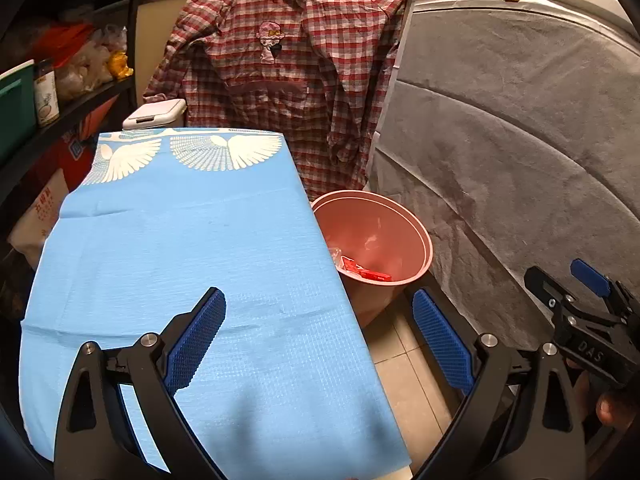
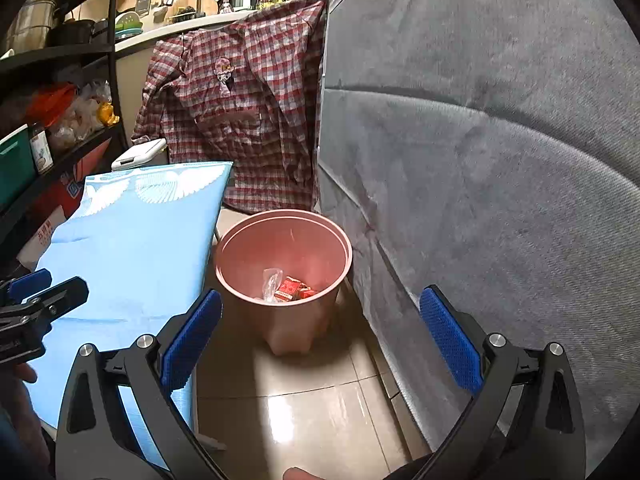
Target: Collect trash
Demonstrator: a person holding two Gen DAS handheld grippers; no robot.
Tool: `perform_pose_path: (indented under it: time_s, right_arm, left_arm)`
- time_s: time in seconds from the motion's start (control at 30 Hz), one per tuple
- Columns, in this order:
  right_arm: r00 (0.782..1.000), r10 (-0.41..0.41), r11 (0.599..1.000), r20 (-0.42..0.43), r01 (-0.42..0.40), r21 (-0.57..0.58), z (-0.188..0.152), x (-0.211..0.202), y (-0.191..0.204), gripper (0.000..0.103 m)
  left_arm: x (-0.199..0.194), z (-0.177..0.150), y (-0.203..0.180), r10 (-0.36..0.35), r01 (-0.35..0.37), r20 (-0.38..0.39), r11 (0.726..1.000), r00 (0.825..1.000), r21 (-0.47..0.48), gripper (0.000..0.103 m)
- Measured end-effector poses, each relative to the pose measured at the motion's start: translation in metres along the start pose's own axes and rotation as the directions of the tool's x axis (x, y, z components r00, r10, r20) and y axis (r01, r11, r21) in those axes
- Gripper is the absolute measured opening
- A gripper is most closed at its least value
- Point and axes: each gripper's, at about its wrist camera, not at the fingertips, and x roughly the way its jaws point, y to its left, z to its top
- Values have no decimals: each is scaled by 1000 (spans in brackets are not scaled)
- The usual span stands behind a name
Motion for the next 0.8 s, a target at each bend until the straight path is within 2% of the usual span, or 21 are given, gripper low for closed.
perform_pose_path:
  time_s: [0.23, 0.8]
  right_arm:
    - [1000, 6, 1000, -7, -6, 21, 0, 5, -4, 98]
    - [1000, 4, 1000, -8, -4, 25, 0, 9, -4, 98]
  left_arm:
    - [11, -6, -13, 10, -9, -2, 999, 1000, 38, 92]
    - [18, -8, -20, 5, -4, -12, 999, 1000, 51, 92]
